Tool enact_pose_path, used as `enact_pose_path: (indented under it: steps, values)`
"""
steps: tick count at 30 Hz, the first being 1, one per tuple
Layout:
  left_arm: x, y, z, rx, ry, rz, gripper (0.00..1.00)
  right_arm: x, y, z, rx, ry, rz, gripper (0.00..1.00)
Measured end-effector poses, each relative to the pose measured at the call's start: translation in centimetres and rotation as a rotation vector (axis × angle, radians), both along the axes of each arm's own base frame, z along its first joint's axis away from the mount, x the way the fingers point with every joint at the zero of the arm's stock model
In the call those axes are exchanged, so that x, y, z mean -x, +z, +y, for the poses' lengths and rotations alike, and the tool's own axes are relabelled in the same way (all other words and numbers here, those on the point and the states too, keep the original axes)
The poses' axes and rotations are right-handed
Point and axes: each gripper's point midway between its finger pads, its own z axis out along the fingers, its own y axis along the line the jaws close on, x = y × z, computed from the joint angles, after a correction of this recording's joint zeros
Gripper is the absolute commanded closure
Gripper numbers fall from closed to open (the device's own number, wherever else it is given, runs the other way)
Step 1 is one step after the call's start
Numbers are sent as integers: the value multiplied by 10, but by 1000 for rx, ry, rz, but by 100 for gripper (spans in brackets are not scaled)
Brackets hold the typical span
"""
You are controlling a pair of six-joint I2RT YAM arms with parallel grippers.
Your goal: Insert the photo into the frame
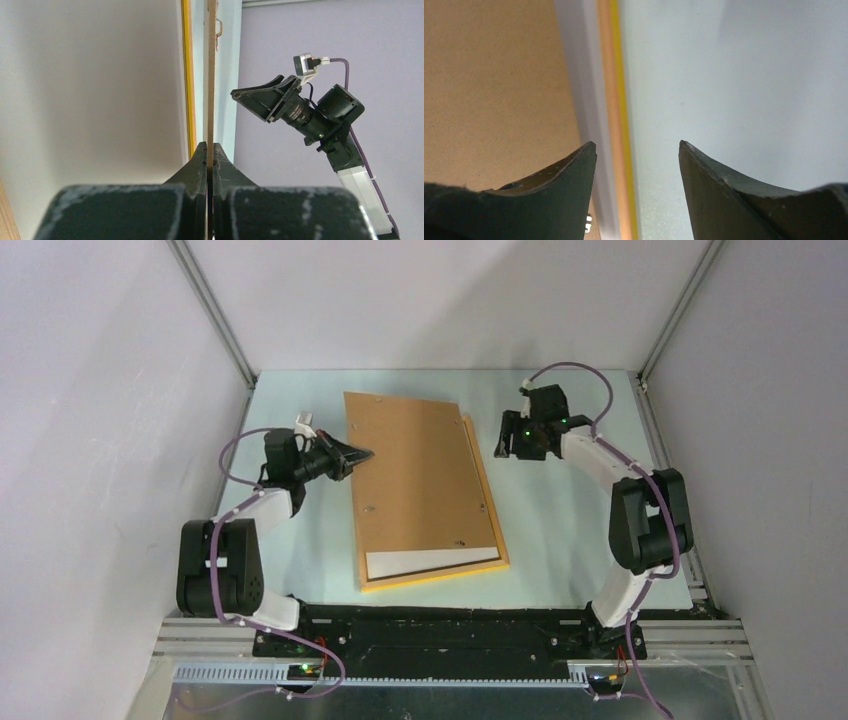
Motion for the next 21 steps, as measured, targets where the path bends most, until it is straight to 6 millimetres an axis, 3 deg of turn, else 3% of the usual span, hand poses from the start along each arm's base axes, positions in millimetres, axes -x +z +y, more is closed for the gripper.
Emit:
enact_pose_path:
  steps: [9, 21]
  values:
    - [-3, -25, -2, 1, -3, 73, 100, -4, -12, -51, -34, -90, 39, 34]
    - [1, -32, -15, -1, -38, 93, 100, 0, -14, -50, -60, -50, 48, 36]
